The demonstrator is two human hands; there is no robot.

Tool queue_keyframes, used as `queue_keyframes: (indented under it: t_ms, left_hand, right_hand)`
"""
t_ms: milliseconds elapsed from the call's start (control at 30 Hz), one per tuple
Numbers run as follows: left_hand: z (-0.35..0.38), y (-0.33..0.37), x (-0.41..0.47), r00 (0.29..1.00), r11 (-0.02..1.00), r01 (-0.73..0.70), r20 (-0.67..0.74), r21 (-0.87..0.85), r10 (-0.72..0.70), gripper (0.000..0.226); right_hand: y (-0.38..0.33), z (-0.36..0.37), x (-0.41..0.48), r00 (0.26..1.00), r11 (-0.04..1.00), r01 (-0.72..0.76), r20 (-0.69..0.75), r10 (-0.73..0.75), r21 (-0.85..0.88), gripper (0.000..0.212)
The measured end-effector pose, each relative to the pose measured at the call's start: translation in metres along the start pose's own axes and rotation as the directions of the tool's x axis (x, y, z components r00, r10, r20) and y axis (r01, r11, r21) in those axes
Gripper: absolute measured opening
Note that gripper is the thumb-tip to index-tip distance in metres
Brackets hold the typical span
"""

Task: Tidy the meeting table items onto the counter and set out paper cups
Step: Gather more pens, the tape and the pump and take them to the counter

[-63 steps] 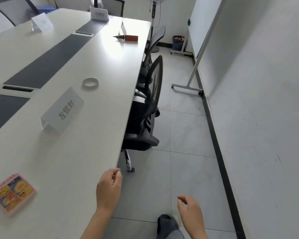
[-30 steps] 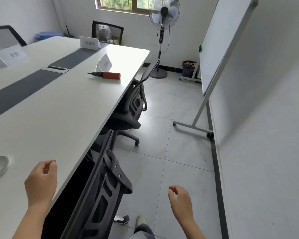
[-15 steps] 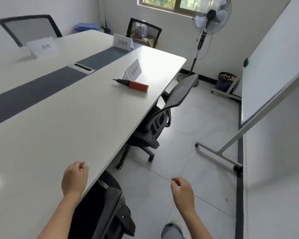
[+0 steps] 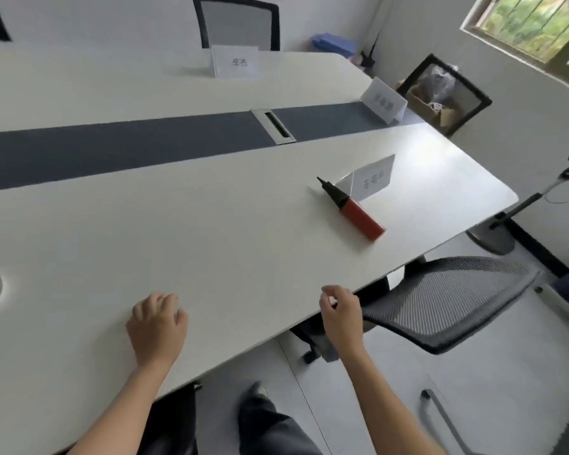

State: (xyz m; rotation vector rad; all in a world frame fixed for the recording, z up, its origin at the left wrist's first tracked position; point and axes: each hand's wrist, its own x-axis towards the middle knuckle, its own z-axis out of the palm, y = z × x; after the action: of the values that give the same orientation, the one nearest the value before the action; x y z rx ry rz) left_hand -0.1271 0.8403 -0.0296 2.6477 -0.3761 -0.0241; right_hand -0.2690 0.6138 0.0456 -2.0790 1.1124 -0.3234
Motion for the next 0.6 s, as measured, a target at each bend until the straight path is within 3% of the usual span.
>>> queue_keyframes:
  t_ms: [133, 300, 467, 600]
  left_hand:
    - [0.01, 0.004, 0.004, 0.997, 0.995, 0.064, -0.037, 0.074, -0.061, 0.041]
    - [0.01, 0.005, 0.007, 0.992, 0.986, 0.096, -0.098, 0.138, -0.083, 0.038]
    - [0.009, 0.007, 0.009, 0.99, 0.983, 0.105, -0.109, 0.151, -0.089, 0.032]
    - [0.012, 0.005, 0.01, 0.987, 0.977, 0.134, -0.113, 0.166, -0.116, 0.032]
  right_hand:
    - [-0.003, -0.015, 0.093, 0.996, 0.985, 0.071, -0.044, -0.078, -0.155, 0.03]
    - [-0.002, -0.015, 0.185, 0.995, 0.906, 0.069, -0.038, -0.093, -0.417, 0.056]
    - [0.004, -0.014, 0.236, 0.995, 0.877, -0.091, -0.066, 0.068, -0.471, 0.069]
    - [0.01, -0.002, 0.243, 0.988, 0.813, -0.151, -0.06, 0.142, -0.563, 0.056]
